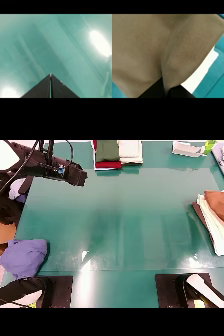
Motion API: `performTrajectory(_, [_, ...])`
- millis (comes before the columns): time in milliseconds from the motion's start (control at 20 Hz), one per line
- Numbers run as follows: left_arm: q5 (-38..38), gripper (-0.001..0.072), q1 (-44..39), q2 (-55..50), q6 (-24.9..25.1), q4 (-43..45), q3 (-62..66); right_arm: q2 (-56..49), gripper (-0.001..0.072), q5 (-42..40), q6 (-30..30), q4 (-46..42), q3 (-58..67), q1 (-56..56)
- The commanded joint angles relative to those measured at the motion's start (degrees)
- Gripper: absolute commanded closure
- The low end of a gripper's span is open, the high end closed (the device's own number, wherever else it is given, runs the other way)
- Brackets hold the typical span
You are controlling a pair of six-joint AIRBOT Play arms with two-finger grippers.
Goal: Fold the shirts.
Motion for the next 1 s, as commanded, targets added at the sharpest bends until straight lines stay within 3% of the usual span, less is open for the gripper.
performTrajectory(0, [-1.6,0.0685,0.0,0.0,0.0,0.0,0.0,1.2,0.0684,-1.4,-3.4,-0.2,-7.2,-3.3])
performTrajectory(50, [-2.0,0.0685,0.0,0.0,0.0,0.0,0.0,1.2,0.0505,-1.9,-3.7,-0.2,-7.9,-4.4])
performTrajectory(100, [-2.3,0.0685,0.0,0.0,0.0,0.0,0.0,1.2,0.0232,-2.8,-3.7,-0.1,-8.2,-5.7])
performTrajectory(150, [-2.3,0.0685,0.0,0.0,0.0,0.0,0.0,1.2,0.0094,-3.3,-3.7,0.2,-8.2,-7.0])
performTrajectory(250, [-2.3,0.0685,0.0,0.0,0.0,0.0,0.0,1.3,0.0097,-3.2,-3.7,3.7,-7.0,-7.7])
performTrajectory(400, [-2.0,0.0685,0.0,0.0,0.0,0.0,0.0,1.3,0.0099,-4.1,-3.7,15.7,-3.4,-2.1])
performTrajectory(550, [-1.8,0.0684,0.0,0.0,0.0,0.0,0.0,1.3,0.0102,-5.6,-3.7,23.8,-2.2,12.9])
performTrajectory(900, [1.2,0.0685,0.0,0.0,0.0,0.2,0.0,-4.2,0.0139,-14.4,-3.7,23.9,-2.2,53.1])
performTrajectory(950, [1.2,0.0685,0.0,0.0,0.0,0.2,0.0,-5.4,0.0196,-15.5,-3.7,24.0,-2.2,57.1])
